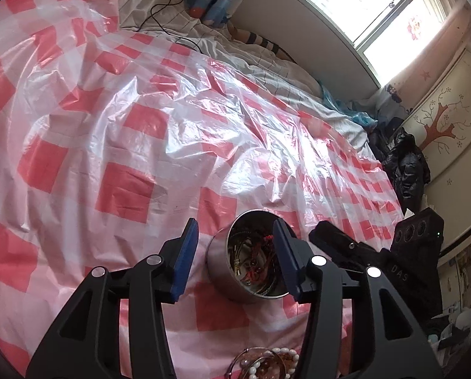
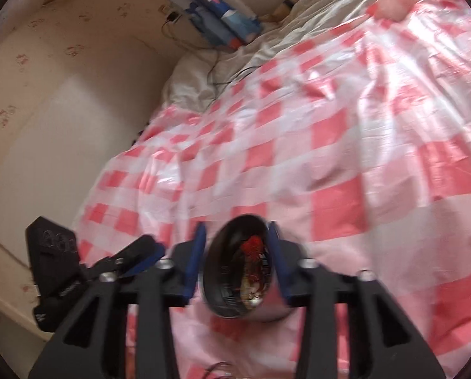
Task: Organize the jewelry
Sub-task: 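Lower the red beaded strand into the silver tin and open the right gripper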
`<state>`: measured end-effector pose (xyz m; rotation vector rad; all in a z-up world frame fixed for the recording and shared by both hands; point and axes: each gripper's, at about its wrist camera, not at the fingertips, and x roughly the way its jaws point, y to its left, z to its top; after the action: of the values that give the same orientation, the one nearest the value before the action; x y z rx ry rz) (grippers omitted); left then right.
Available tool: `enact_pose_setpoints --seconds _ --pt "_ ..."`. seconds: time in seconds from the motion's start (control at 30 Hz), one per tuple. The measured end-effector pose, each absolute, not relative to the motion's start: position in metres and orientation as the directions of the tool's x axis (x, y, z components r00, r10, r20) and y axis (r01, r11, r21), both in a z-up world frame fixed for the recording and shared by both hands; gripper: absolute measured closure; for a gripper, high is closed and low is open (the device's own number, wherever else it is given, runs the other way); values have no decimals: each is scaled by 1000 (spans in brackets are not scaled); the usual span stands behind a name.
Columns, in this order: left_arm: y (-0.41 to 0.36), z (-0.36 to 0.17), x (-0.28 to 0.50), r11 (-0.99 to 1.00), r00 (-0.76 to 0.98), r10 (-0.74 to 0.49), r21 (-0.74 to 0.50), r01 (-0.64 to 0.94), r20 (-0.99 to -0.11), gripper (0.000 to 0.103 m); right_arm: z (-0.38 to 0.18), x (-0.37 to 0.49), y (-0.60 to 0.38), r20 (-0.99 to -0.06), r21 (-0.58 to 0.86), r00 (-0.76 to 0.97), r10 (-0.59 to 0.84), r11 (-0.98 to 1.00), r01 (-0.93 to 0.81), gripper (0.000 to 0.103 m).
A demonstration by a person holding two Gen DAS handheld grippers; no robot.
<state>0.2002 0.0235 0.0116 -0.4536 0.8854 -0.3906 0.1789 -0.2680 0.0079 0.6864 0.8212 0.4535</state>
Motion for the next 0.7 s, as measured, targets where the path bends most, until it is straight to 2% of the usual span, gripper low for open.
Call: enact_pose_setpoints --seconds 0.2,0.3,0.37,0.7 --pt "16 -1 161 847 480 -524 -485 215 -703 52 25 129 -291 -499 668 644 580 731 -140 54" --pt "-3 -15 143 829 387 -558 -486 275 -734 52 14 100 -297 -526 666 624 577 736 -119 49" --pt "-20 -22 132 838 349 -537 -440 322 -768 52 3 86 -301 -528 696 612 589 713 -86 48" --pt "-19 -32 131 878 381 -467 -366 308 -798 54 -12 62 -305 -515 739 606 606 672 -43 46"
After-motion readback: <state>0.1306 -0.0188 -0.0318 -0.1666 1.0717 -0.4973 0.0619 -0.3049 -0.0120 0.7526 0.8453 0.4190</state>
